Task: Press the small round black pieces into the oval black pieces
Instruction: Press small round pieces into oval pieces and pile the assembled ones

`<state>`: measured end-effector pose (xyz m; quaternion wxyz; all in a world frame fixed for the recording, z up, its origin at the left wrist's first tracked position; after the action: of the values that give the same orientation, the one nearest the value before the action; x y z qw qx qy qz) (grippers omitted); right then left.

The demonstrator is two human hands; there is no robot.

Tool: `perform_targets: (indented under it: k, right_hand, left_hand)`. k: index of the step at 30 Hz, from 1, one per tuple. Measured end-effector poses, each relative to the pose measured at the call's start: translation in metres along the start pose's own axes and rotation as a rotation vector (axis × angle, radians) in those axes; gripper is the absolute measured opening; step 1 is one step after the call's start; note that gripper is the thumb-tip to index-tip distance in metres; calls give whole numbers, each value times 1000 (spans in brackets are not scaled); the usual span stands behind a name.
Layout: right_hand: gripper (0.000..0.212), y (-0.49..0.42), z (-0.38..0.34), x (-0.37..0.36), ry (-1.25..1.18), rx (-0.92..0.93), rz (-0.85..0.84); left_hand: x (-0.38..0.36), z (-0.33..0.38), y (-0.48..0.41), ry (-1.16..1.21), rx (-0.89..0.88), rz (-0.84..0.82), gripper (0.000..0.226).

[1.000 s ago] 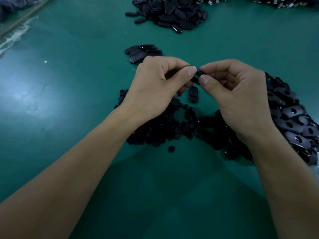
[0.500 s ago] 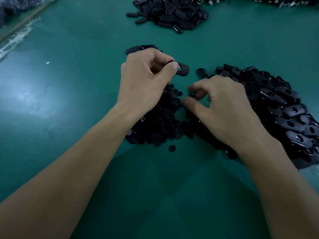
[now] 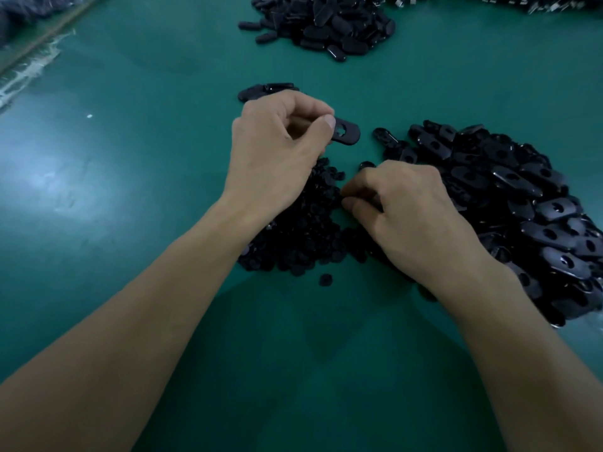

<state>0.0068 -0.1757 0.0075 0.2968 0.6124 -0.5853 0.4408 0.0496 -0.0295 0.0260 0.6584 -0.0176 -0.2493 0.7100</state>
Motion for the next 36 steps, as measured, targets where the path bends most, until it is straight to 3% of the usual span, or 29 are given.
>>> perform_targets:
  k: [8, 19, 27, 36]
  right_hand:
    - [15, 1, 0, 8, -170, 1, 91]
    - [25, 3, 1, 27, -228, 7, 264]
    - [21, 1, -3, 22, -262, 51, 197]
    - [19, 4, 2, 42, -512, 70, 371]
  left_hand:
    - [1, -2, -1, -10, -2, 14, 11]
    - [-2, -1, -3, -79, -48, -25, 17]
    - [-6, -2, -1, -6, -46, -47, 17]
    - [-14, 2, 2, 29, -42, -128, 14]
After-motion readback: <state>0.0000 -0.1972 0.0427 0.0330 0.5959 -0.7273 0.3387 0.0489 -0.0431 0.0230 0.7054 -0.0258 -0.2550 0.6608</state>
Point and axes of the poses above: each hand's wrist, its own y-axis away from the middle knuckle, its own x-axis out of the back of the hand, z = x × y, the point moved 9 cm from there along -y, towards the middle knuckle, and after that the axes turned 6 degrees about -x, right-handed, at the moved point
